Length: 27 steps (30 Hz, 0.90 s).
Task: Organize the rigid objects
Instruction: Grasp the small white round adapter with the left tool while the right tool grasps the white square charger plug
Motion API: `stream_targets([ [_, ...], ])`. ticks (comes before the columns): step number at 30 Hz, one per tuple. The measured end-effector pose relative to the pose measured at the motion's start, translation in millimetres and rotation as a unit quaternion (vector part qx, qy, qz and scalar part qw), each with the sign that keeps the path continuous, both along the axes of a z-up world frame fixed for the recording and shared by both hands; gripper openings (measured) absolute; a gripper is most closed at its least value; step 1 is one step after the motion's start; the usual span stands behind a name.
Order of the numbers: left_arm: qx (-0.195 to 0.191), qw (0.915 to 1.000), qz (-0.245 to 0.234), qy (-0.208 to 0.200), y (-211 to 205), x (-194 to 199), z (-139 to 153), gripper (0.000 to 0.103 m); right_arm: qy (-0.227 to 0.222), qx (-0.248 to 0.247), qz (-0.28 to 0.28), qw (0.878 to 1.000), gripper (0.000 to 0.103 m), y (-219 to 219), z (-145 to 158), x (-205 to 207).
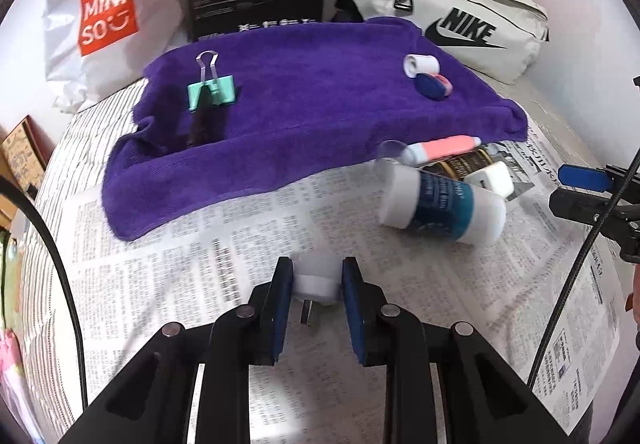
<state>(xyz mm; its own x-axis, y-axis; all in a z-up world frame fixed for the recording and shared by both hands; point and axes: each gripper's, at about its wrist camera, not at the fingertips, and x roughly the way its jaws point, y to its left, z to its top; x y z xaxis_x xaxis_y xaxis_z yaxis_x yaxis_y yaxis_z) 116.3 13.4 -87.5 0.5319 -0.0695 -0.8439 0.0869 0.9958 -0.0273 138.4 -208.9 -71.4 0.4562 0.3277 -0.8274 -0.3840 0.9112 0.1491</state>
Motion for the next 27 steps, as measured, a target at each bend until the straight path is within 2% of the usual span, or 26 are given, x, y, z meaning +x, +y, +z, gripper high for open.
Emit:
stream_targets([
  [15,0.001,0.9998,0.010,-0.015,4,-2,-4,0.024,0.023,0.027,-0.025,0.999,0.068,24,-15,21],
  [20,-0.003,0.9998,0.011,-0.019,4,-3,-4,0.024,0.018,0.009,-0.032,0.999,0.068,33,-18,26],
  [27,-0.008,0.9997,0.008,-0.021,5,-4,-4,0.024,0.017,0.016,-0.039,0.999,0.068,38,-19,32],
])
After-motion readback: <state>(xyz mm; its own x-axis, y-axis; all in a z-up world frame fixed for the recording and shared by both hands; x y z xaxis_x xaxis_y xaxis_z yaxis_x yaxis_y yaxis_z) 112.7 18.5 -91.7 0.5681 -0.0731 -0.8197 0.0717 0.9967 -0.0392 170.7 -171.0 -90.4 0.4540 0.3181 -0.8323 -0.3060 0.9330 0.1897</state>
